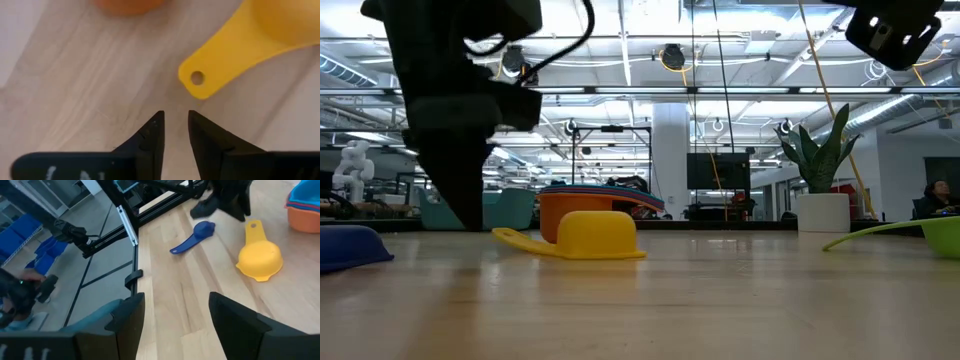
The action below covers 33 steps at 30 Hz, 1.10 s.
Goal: Nest measuring cups in basket
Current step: Stack the yellow measuring cup on top of the light blue measuring cup
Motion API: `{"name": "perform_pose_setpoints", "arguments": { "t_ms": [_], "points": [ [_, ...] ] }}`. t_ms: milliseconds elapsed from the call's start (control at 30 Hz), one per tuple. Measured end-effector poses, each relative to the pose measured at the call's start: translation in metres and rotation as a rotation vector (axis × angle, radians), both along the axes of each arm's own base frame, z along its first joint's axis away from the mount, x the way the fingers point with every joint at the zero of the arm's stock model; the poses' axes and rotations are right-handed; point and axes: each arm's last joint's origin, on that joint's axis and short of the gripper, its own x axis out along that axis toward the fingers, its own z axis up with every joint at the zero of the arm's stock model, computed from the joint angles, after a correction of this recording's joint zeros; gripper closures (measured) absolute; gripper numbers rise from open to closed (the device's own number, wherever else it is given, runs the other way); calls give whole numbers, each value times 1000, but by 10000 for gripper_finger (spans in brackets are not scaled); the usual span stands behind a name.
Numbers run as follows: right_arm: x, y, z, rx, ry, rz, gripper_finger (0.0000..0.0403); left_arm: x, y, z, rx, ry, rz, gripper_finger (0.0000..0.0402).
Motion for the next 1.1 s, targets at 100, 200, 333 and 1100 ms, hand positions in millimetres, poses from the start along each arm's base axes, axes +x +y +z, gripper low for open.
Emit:
{"name": "perform_pose_setpoints", "arguments": {
  "t_ms": [100, 200, 333, 1100],
  "points": [
    [-3, 3, 0, -5, 0, 16, 190, -4, 6, 15, -8, -29, -4, 288],
    [-3, 4, 0, -9, 0, 22, 190, -11, 12, 37, -16, -100, 2, 264],
    [-3, 4, 0, -5, -1, 14, 190, -18, 17, 54, -25, -217, 35, 242],
    [0, -1, 0, -31, -12, -16, 190, -48, 17, -27, -317, -402, 392, 286]
  ]
}}
